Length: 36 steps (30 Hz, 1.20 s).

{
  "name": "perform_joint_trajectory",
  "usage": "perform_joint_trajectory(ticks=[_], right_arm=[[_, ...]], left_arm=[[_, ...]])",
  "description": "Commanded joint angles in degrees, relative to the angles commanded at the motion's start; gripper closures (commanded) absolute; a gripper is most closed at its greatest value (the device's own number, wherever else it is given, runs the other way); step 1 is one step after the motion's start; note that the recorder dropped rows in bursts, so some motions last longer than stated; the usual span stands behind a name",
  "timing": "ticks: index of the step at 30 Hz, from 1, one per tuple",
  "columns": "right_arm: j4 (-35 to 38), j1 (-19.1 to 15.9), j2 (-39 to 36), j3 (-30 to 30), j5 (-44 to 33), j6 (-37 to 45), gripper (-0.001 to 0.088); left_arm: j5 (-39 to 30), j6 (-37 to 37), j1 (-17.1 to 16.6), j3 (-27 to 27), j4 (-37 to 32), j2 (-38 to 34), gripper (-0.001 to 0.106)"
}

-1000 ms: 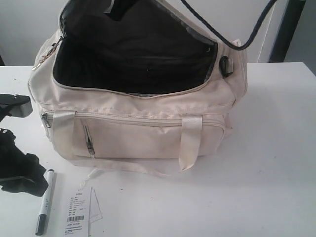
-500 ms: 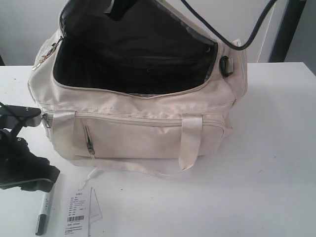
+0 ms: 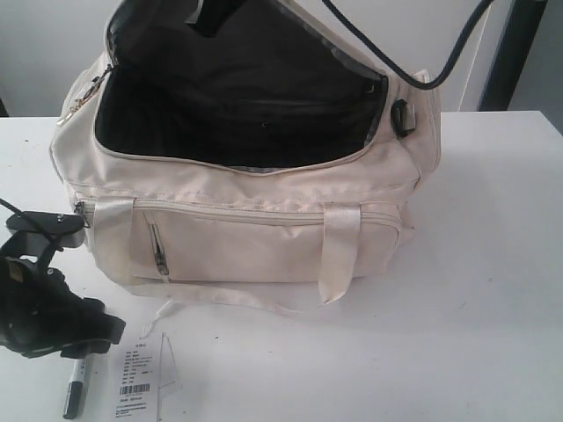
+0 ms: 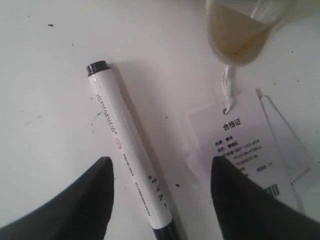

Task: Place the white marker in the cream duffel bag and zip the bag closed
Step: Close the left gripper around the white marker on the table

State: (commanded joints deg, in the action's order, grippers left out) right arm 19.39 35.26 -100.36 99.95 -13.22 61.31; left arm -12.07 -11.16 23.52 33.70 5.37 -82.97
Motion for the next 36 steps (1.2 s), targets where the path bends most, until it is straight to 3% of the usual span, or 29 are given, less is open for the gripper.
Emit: perform_joint_trajectory(ticks=[6, 30, 32, 34, 36], right_arm=[[0.00, 0.00, 0.00, 0.00, 0.00, 0.00, 0.0868], [0.00, 0.00, 0.00, 0.00, 0.00, 0.00, 0.0868], [0.00, 0.00, 0.00, 0.00, 0.00, 0.00, 0.0868], [0.00, 0.00, 0.00, 0.00, 0.00, 0.00, 0.0868], [0.00, 0.00, 0.00, 0.00, 0.00, 0.00, 0.0868]], left_arm=[[0.90, 0.00, 0.00, 0.00, -0.10, -0.67, 0.050], [3.45, -0.63, -0.12, 0.00, -2.51, -7.77, 0.052], [3.34, -0.63, -0.12, 0.00, -2.51, -8.02, 0.059], [2.87, -0.63, -0.12, 0.00, -2.51, -8.02, 0.073], [1.81, -0.53, -0.12, 0.00, -3.31, -8.02, 0.096]])
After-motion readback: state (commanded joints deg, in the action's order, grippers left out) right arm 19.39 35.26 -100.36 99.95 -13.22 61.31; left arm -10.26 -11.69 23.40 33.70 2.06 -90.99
